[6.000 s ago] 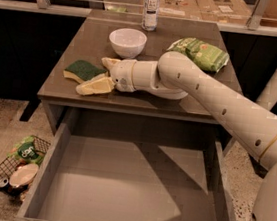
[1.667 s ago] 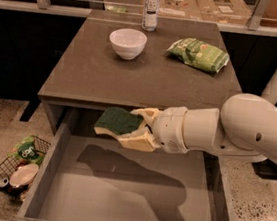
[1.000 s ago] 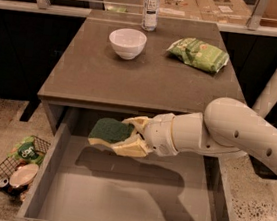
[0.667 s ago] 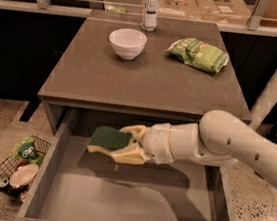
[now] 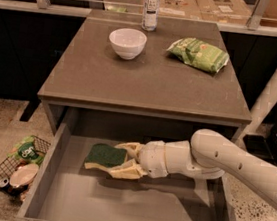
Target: Place sponge into top drawer
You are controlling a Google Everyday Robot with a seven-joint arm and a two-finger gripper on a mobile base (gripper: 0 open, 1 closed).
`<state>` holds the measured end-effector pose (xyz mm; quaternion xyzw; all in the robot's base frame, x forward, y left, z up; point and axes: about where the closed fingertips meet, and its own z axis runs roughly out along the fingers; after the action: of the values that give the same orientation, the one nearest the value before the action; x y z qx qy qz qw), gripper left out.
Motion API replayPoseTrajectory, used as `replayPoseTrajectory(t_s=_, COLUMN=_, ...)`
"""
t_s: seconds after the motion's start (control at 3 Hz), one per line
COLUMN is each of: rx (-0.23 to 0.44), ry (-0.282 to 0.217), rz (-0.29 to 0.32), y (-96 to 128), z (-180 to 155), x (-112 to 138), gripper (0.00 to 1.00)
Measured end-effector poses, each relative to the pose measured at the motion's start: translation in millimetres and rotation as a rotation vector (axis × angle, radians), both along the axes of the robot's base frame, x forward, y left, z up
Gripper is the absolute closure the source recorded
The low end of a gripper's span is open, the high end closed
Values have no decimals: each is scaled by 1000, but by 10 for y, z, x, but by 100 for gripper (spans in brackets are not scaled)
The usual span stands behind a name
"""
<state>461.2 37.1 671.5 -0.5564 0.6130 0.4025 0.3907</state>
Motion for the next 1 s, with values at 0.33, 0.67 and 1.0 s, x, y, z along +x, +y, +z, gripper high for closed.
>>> replayPoseTrajectory(t_s=0.33, rx=4, ry=-16, rz=46, y=132, z=-168, x=-52, gripper=100)
replayPoseTrajectory(t_s=0.67, rx=4, ry=-16, rz=49, y=144, z=-169, x=-59, gripper=84)
replayPoseTrajectory(t_s=1.0, rx=5, ry=-16, rz=53, y=160, z=-170, x=-67, gripper=61)
